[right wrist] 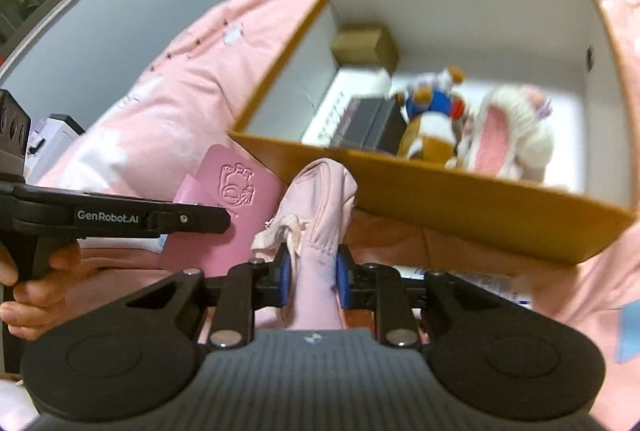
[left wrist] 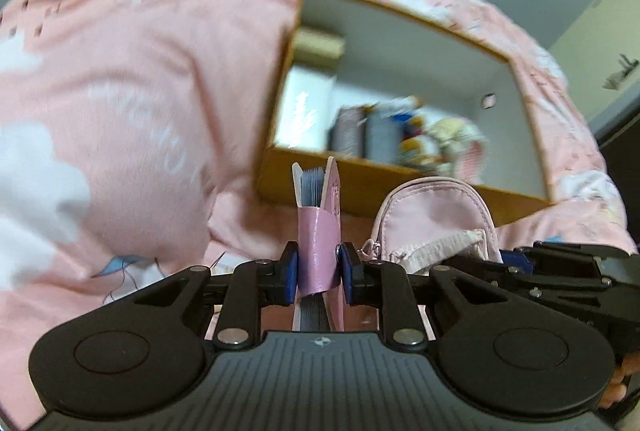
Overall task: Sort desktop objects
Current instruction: 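Lift and carry the pink wallet and pink bag toward the orange box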
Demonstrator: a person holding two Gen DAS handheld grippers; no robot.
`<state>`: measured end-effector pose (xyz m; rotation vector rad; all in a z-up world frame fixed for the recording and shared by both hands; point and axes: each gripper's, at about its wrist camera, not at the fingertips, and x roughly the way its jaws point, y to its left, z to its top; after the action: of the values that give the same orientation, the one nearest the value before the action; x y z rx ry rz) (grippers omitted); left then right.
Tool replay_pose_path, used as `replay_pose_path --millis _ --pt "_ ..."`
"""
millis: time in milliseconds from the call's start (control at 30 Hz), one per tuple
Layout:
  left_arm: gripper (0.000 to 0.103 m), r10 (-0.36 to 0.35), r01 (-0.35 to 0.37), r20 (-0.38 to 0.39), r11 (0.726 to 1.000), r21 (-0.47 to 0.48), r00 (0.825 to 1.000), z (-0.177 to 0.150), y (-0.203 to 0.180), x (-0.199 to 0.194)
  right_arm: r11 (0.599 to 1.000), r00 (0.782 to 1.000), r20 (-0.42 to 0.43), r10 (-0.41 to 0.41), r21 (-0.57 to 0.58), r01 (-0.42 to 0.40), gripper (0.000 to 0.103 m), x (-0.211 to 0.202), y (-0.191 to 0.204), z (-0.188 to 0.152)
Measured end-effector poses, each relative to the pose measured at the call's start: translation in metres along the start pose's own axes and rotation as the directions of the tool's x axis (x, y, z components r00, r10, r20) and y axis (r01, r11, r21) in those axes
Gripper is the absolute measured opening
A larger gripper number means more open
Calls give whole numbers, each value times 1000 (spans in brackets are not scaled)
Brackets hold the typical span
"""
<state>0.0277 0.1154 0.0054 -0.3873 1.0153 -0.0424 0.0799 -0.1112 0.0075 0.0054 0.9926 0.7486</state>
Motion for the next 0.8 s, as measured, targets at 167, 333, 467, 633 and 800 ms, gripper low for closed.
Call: replay_pose_path --millis 167,333,467,633,800 --pt "24 -98 94 78 994 50 992 21 -32 -23 998 994 94 -54 -40 58 23 -53 3 12" --pt "24 -177 159 139 979 130 974 51 -72 -21 972 959 196 -207 -74 225 23 -94 -3 33" --pt "24 -239 209 157 960 186 958 75 -100 -12 944 919 247 -308 -42 328 23 -116 -20 50" --pt "24 -267 232 144 946 226 953 100 -132 26 912 893 213 -397 -20 410 23 -108 -42 75" --pt "24 -272 258 35 941 217 962 108 -146 79 884 881 122 -457 -46 465 23 -77 -61 88"
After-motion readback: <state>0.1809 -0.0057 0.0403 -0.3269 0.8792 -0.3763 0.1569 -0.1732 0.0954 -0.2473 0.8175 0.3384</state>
